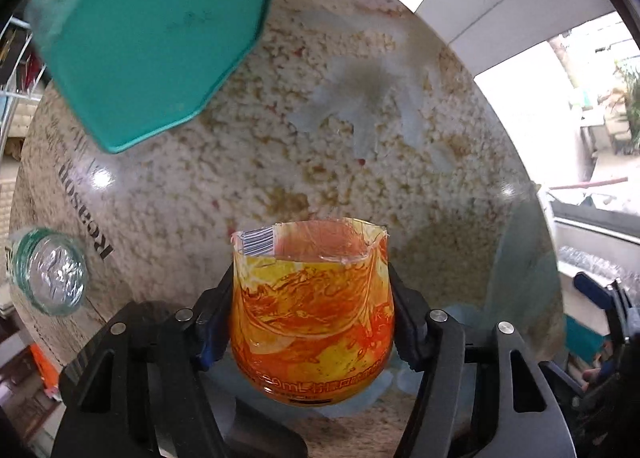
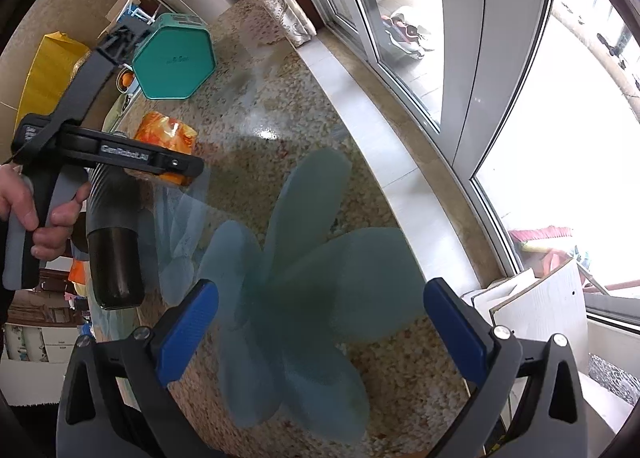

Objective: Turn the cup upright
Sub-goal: 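Lift the orange cup with the left gripper and carry it across the table, then lower the orange cup onto the table and open the left gripper, then move the right gripper to the orange cup and close around it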

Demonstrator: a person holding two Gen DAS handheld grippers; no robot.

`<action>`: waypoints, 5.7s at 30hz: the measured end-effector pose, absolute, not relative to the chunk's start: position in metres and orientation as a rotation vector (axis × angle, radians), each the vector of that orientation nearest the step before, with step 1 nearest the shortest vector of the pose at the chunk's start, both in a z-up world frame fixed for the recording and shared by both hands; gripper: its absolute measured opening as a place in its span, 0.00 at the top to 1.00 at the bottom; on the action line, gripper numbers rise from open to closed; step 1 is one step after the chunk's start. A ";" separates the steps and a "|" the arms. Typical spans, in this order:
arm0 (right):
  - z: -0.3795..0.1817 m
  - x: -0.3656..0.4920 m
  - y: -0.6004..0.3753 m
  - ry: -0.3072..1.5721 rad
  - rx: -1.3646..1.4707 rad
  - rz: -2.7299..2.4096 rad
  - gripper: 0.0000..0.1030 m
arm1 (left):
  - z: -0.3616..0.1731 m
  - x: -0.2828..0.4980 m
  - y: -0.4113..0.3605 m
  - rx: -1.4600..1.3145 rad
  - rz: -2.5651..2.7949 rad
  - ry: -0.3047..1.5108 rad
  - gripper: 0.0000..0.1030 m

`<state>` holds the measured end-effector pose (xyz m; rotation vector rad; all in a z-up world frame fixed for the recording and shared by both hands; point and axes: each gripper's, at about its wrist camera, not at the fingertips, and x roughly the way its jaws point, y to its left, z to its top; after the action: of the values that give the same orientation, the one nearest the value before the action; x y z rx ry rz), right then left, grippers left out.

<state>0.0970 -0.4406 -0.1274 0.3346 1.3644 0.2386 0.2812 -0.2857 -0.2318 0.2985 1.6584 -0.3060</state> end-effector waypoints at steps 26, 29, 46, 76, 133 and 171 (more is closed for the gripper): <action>-0.069 0.058 -0.313 1.281 0.043 0.361 0.00 | -0.070 0.110 -0.092 -0.103 -0.129 1.362 0.33; -0.066 0.040 -0.290 1.268 0.013 0.378 0.00 | -0.078 0.076 -0.069 -0.164 -0.125 1.364 0.33; -0.109 -0.006 -0.257 1.394 -0.102 0.420 0.00 | -0.204 -0.015 -0.070 -0.406 -0.015 1.541 0.33; -0.125 0.033 -0.268 1.432 -0.160 0.566 0.00 | -0.214 0.004 -0.090 -0.367 0.109 1.528 0.00; -0.098 0.006 -0.169 1.495 0.047 0.441 0.00 | -0.122 -0.065 0.072 -0.333 -0.075 1.391 0.00; -0.209 0.072 -0.099 1.875 0.051 0.175 0.26 | -0.168 -0.054 0.121 -0.515 -0.170 1.391 0.00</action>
<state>0.0716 -0.0988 -0.2090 0.0513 1.8748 0.1746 -0.0544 0.1212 -0.1684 -0.5151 1.3907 -0.1700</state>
